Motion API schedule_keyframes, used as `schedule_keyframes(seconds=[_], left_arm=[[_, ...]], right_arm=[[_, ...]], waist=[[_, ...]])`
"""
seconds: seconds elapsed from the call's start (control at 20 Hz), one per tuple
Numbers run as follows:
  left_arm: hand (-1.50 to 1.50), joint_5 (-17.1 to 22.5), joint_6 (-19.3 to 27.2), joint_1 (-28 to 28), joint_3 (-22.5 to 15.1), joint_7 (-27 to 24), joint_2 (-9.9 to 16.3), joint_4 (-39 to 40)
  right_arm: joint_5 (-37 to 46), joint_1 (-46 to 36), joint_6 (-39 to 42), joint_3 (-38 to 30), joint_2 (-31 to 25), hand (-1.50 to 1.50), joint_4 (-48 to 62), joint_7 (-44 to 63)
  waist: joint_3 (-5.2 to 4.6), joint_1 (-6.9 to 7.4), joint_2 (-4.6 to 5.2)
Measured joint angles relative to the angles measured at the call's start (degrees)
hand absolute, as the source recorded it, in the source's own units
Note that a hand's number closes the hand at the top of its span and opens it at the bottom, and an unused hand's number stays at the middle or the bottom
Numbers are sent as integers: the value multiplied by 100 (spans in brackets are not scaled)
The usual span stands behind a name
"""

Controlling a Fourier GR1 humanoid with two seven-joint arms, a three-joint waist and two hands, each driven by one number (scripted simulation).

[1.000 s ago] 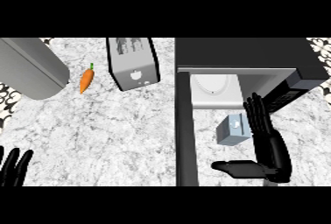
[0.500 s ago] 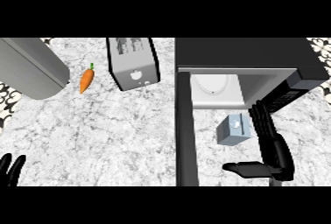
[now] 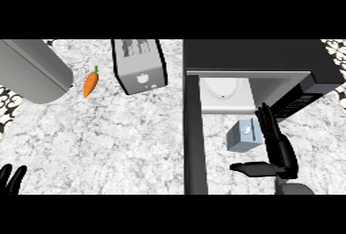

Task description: Pick up the milk, place it into the microwave and close the microwave

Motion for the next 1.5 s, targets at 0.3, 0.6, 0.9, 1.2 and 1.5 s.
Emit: schedule_keyframes(seconds=[0.3, 0.6, 0.9, 1.2, 1.5], left_arm=[[-150, -2, 1, -60, 23, 86, 15, -24], [-150, 18, 14, 78, 7, 93, 15, -201], [-150, 91, -79, 89, 55, 31, 14, -113], [-150, 26, -54, -67, 49, -6, 30, 86], [-150, -5, -60, -25, 12, -37, 12, 162]], right_arm=[[252, -523, -457, -270, 67, -150, 1023, -364], [395, -904, -744, -659, -153, -150, 2143, -932], [203, -1238, 232, -800, -411, -150, 3155, -1523], [152, -1411, 1466, -437, -367, 150, 3507, -1679], [213, -1530, 859, -478, -260, 150, 3245, -1954]], waist=[[0, 11, 4], [-4, 28, -2], [-4, 47, 1], [5, 49, 19], [2, 12, 1]])
